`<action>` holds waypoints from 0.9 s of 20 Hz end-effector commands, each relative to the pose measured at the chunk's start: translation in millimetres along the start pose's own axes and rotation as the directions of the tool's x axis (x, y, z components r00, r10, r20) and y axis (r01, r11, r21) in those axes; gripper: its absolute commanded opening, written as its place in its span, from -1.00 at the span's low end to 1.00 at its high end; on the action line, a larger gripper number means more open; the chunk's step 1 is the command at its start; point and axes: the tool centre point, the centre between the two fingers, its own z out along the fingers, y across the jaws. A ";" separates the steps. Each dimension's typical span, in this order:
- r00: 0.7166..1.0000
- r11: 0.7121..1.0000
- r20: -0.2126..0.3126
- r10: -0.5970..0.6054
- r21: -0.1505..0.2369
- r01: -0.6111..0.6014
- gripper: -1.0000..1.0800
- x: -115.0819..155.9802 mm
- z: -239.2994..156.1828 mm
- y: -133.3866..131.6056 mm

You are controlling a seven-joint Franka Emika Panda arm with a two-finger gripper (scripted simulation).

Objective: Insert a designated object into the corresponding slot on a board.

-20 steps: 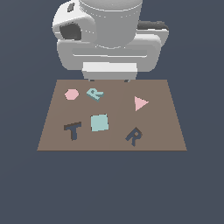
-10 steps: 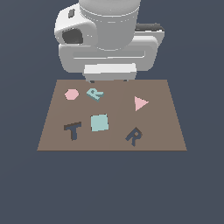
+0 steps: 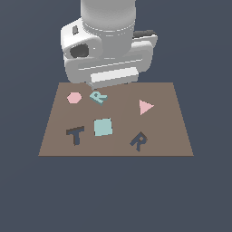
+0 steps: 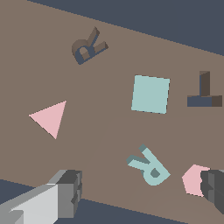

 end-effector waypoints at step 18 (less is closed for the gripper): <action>0.858 0.858 -0.021 -0.513 0.009 0.514 0.92 -36.9 72.6 25.0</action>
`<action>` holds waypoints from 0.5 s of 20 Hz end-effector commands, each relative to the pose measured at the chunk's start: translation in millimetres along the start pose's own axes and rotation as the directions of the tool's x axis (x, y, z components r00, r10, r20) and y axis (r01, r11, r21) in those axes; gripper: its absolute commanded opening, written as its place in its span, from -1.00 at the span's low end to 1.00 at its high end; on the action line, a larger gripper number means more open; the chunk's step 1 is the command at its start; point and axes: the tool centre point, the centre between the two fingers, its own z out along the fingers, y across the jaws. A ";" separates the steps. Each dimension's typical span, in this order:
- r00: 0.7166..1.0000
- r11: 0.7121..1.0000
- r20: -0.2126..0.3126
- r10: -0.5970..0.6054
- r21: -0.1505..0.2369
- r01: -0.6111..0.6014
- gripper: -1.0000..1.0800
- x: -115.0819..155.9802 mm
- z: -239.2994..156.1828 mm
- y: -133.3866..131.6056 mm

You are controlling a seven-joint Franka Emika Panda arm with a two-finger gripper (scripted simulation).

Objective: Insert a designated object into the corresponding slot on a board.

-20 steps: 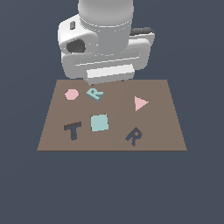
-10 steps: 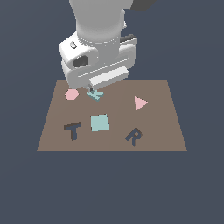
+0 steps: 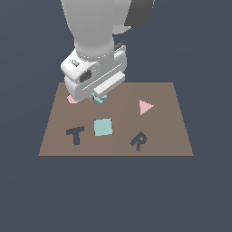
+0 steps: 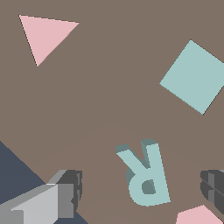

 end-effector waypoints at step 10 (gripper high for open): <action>0.984 0.984 -0.006 -0.180 0.004 0.180 0.92 -13.3 24.3 7.5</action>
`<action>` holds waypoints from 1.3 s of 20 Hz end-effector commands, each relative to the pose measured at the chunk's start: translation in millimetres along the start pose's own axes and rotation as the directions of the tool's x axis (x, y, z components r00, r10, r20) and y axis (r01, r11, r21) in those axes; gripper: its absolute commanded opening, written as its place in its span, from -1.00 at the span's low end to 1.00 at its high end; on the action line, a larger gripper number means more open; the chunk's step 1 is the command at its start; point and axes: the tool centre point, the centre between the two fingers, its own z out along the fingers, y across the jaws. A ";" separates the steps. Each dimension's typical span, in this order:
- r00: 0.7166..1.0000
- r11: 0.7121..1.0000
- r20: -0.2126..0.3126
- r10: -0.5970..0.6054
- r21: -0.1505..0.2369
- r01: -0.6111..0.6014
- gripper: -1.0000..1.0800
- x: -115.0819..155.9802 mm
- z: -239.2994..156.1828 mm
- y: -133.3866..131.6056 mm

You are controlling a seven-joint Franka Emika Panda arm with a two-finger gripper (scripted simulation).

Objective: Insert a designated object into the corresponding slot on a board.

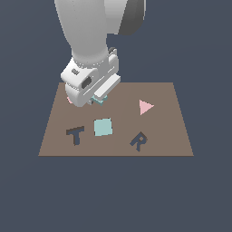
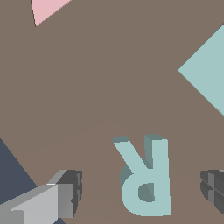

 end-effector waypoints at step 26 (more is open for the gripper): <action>0.999 0.999 -0.001 -0.047 0.001 0.047 -1.00 -3.3 26.3 2.1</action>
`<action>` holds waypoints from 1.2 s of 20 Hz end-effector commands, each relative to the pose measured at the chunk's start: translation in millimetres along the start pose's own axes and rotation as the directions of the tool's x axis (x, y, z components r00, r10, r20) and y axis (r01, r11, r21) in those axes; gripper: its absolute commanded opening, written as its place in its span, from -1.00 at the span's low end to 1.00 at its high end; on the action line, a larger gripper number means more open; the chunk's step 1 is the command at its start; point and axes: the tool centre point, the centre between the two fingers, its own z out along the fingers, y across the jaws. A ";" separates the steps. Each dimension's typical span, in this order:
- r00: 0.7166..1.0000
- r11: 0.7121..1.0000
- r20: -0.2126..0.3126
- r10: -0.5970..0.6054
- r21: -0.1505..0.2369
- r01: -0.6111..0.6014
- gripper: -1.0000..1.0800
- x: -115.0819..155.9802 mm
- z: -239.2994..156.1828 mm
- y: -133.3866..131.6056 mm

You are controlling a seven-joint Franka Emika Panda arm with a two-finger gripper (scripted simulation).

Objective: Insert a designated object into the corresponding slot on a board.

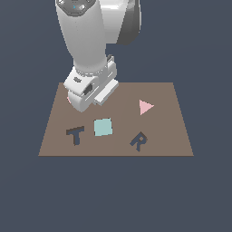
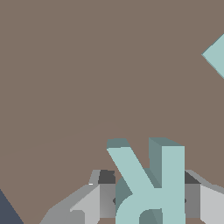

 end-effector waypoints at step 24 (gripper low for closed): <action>0.991 0.991 0.000 0.130 0.001 -0.130 -1.00 15.9 -3.4 -10.8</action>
